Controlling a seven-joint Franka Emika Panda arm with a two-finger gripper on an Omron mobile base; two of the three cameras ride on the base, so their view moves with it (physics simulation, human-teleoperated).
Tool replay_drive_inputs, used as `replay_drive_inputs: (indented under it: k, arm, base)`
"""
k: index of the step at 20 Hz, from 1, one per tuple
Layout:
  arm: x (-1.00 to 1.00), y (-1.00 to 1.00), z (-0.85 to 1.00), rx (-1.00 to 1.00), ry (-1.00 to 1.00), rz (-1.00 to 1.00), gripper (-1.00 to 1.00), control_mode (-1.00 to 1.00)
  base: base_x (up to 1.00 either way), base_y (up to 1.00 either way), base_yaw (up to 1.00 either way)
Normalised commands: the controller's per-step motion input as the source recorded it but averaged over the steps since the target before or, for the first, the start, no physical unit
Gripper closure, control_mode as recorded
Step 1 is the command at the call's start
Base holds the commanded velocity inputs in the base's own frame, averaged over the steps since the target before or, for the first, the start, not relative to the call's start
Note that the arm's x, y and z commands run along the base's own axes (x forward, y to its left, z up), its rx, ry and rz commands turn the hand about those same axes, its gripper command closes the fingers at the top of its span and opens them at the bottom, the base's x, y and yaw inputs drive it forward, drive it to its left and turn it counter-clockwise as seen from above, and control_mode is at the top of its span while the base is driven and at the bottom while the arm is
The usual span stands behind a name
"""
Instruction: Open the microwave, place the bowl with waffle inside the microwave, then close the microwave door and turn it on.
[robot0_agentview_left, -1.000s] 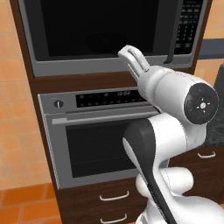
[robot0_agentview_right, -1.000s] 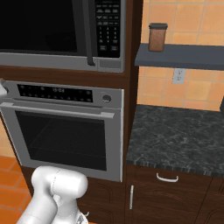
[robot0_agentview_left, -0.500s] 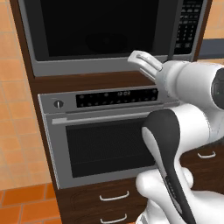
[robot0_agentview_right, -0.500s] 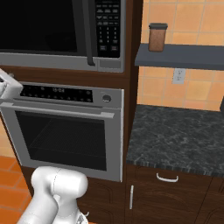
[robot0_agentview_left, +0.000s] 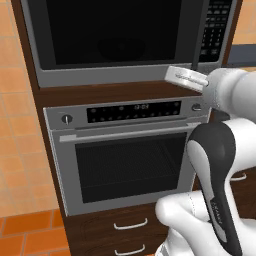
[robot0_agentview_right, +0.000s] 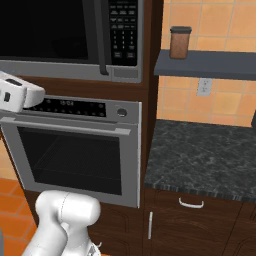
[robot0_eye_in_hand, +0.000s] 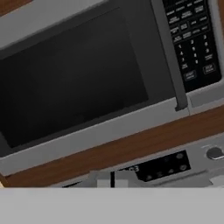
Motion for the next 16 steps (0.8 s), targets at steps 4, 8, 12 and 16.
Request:
replay_drive_inputs:
  k: [4,8,12,16]
  arm:
    - [0.06,-0.15,-0.18,-0.19,-0.14,0.04,1.0,-1.0]
    - [0.05,-0.34,-0.11,-0.1,-0.15,0.02,1.0,-1.0]
    - [0.09,-0.35,0.0,-0.01,0.0,0.02,1.0,-1.0]
    - [0.2,-0.39,0.0,-0.04,-0.03,0.02,1.0,-1.0]
  base:
    - [0.0,0.0,0.0]
    - [0.0,0.0,0.0]
    - [0.0,0.0,0.0]
    - [0.0,0.0,0.0]
